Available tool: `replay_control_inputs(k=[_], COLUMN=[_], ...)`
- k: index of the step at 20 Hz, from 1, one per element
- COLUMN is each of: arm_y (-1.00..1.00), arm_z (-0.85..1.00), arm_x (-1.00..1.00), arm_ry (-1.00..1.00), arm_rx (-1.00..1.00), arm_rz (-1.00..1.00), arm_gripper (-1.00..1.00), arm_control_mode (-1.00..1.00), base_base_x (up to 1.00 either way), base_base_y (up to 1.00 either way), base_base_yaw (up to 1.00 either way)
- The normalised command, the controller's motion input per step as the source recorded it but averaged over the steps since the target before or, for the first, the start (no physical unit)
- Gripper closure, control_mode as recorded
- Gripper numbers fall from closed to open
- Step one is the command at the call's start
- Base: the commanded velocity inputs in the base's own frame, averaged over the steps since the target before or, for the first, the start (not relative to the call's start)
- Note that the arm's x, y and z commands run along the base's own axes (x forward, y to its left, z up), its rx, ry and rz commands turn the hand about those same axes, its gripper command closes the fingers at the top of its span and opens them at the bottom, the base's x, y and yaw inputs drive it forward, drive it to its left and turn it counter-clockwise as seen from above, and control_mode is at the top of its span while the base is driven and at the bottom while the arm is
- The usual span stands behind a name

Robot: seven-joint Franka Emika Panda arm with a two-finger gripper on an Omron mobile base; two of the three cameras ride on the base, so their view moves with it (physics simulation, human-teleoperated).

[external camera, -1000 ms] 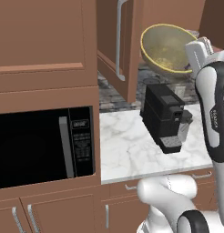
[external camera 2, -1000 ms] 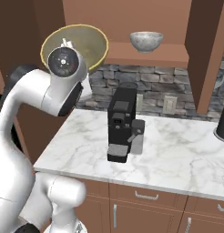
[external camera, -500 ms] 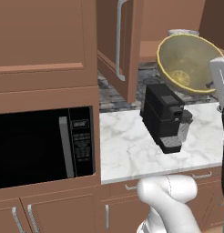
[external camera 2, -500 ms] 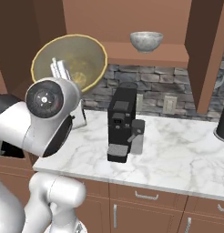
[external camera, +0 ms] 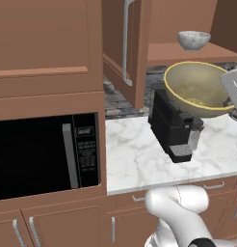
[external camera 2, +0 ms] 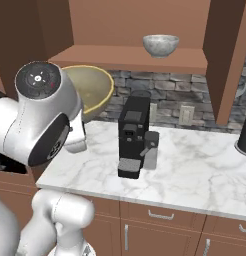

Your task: Take the smaller bowl and place it next to the appetizer plate on the dining counter , and place the larger bowl next to the plate with cooked food.

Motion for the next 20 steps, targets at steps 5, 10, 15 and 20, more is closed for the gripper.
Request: replay_control_inputs(k=[5,10,15,20], arm_y=[0.11,0.0,0.0,0.0], arm_z=[-0.56,0.0,0.0,0.0], arm_x=[-0.27,0.0,0.0,0.0], arm_ry=[-0.14,0.0,0.0,0.0], arm_rx=[0.0,0.0,0.0,0.0], arm_rz=[0.0,0.0,0.0,0.0], arm_gripper=[1.0,1.0,1.0,1.0], arm_control_mode=[-1.0,1.0,1.0,1.0], base_base_x=[0.0,-0.44,-0.98,-0.6], base_base_y=[0.0,0.08,-0.48,-0.73], base_base_yaw=[0.0,0.0,0.0,0.01])
